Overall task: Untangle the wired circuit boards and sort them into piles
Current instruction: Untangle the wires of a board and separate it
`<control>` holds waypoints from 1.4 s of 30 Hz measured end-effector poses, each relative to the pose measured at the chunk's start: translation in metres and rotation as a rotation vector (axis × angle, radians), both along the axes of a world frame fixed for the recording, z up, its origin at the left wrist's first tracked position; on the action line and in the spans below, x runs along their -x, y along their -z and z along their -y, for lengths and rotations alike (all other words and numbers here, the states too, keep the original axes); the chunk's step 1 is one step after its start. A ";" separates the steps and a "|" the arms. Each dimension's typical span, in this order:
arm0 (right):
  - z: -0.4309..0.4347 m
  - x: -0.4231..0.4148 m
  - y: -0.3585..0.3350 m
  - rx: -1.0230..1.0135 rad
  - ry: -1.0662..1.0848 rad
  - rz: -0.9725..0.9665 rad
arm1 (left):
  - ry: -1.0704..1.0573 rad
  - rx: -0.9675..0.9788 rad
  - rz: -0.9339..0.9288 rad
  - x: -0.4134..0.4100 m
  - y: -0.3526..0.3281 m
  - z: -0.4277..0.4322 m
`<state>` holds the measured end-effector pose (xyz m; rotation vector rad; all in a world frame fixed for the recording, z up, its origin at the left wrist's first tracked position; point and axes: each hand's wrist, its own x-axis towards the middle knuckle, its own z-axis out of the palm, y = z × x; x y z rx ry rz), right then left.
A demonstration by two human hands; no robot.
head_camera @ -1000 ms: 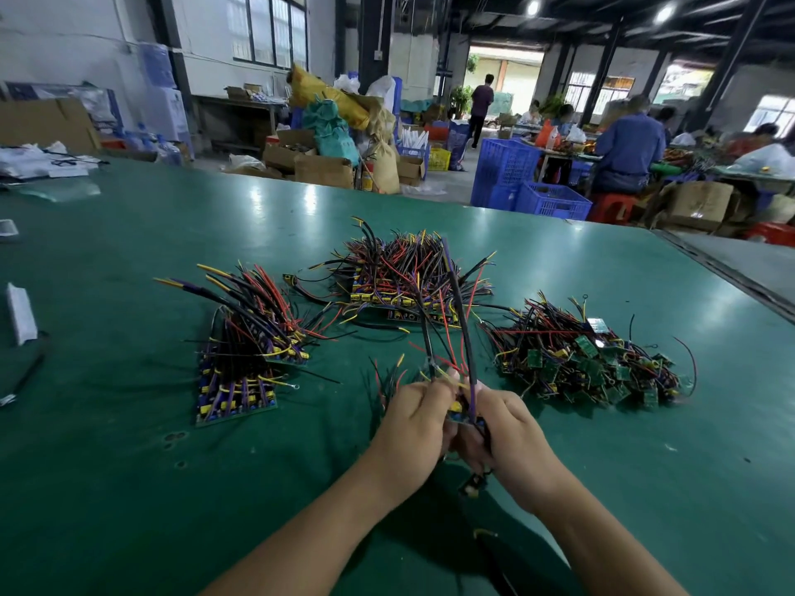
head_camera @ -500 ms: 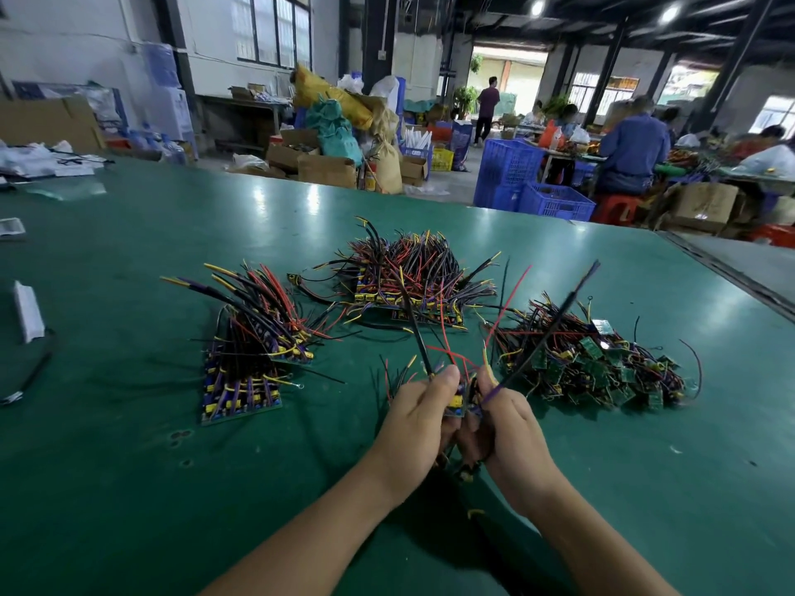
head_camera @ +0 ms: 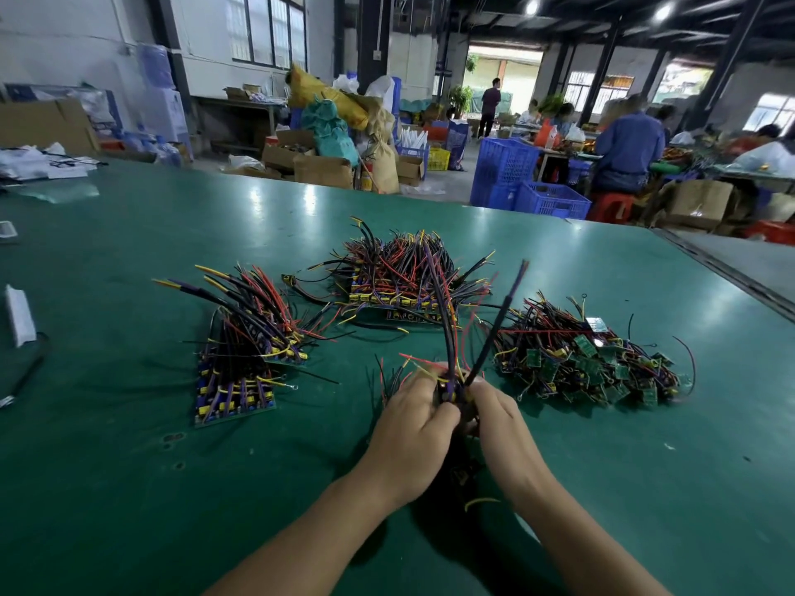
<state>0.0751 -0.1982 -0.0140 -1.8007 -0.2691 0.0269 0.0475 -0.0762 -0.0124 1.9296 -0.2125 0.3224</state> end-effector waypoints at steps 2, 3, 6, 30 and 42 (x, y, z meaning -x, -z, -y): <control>0.000 0.000 0.000 -0.016 0.007 -0.043 | 0.028 0.006 0.009 0.000 0.001 0.001; -0.001 0.000 0.000 -0.023 0.004 -0.059 | 0.031 0.004 0.014 0.000 0.002 0.001; 0.000 0.001 -0.003 -0.014 -0.015 -0.109 | -0.002 0.007 0.060 -0.002 0.006 0.002; 0.009 -0.001 -0.023 -0.511 0.039 0.039 | 0.023 -0.136 0.213 -0.003 0.010 0.004; 0.036 -0.015 -0.037 -1.121 0.016 -0.327 | 0.448 -0.563 0.075 0.007 0.004 -0.016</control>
